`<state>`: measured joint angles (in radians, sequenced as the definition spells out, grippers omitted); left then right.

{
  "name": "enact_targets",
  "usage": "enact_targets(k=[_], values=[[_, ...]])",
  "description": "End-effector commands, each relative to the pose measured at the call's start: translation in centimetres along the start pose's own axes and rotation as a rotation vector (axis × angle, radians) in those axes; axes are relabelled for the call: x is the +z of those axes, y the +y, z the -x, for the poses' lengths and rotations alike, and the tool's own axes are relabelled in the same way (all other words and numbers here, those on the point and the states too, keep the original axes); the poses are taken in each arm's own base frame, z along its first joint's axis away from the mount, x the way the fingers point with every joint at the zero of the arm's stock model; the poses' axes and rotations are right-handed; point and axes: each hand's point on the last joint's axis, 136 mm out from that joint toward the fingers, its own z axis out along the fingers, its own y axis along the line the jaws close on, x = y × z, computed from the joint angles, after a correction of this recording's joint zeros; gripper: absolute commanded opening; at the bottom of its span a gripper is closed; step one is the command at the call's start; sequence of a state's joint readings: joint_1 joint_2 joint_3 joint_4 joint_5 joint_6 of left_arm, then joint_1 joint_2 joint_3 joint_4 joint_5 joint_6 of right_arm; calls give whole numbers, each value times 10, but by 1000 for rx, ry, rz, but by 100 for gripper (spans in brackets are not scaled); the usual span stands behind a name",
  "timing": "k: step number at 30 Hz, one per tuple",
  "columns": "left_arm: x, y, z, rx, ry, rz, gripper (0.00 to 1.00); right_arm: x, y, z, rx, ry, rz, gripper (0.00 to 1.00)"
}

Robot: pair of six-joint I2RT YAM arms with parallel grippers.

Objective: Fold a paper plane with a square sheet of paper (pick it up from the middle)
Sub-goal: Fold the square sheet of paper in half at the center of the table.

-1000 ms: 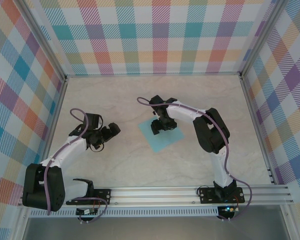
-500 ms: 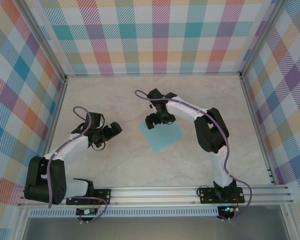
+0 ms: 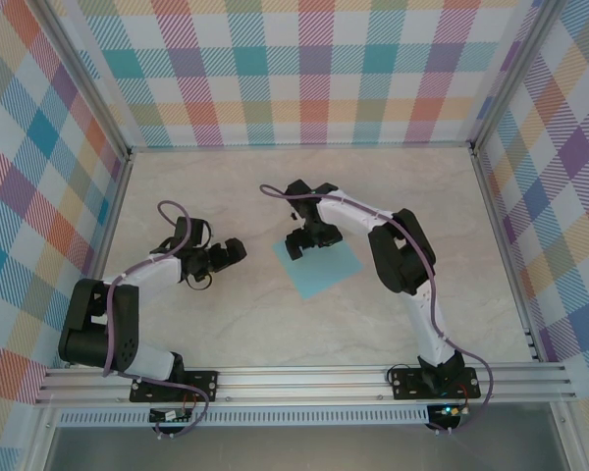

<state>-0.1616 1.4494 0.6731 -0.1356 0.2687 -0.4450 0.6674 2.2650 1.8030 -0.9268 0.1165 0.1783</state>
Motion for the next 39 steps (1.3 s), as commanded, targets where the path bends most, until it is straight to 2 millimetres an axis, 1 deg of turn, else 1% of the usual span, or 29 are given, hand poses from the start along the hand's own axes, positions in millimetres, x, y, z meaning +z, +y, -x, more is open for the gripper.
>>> enact_targets(k=[1,4,8,11,13,15,17,20,21,23,25,28,31,32,34,36,39], values=[[-5,-9,11,40,-20,-3,100,34,-4,-34,16,172,-20,93],[-7,-6,6,24,-13,7,100,45,-4,-42,31,207,-25,87],[-4,0,-4,16,-4,5,100,54,-4,-48,30,216,-19,78],[0,-4,-5,3,18,-13,100,56,-7,-46,47,207,-37,74],[1,-8,-6,-10,27,-29,100,51,-7,-40,64,176,-38,70],[0,-13,-5,-18,30,-46,100,43,-4,-32,85,132,-23,65],[-2,-17,-5,-33,32,-65,100,29,1,-22,117,84,8,58],[-5,-24,-4,-57,26,-95,100,-1,11,-10,165,-5,77,45],[-8,-28,-2,-65,16,-108,100,-14,15,-6,182,-40,113,41],[-10,-34,0,-80,4,-135,99,-35,26,-3,213,-89,212,34],[-12,-43,2,-97,-13,-172,98,-61,40,0,245,-138,357,29],[-13,-59,3,-101,-26,-229,95,-92,53,3,296,-186,561,24],[-15,-78,2,-78,-39,-278,92,-117,60,4,320,-226,734,24],[-15,-84,1,-71,-42,-292,92,-120,60,2,327,-230,769,25],[-15,-95,-2,-62,-45,-318,92,-120,60,-2,335,-221,816,26],[-16,-105,-4,-54,-46,-346,92,-113,56,-6,362,-203,843,26],[-11,-115,-13,-44,-32,-353,90,-96,48,-12,391,-177,856,26]])
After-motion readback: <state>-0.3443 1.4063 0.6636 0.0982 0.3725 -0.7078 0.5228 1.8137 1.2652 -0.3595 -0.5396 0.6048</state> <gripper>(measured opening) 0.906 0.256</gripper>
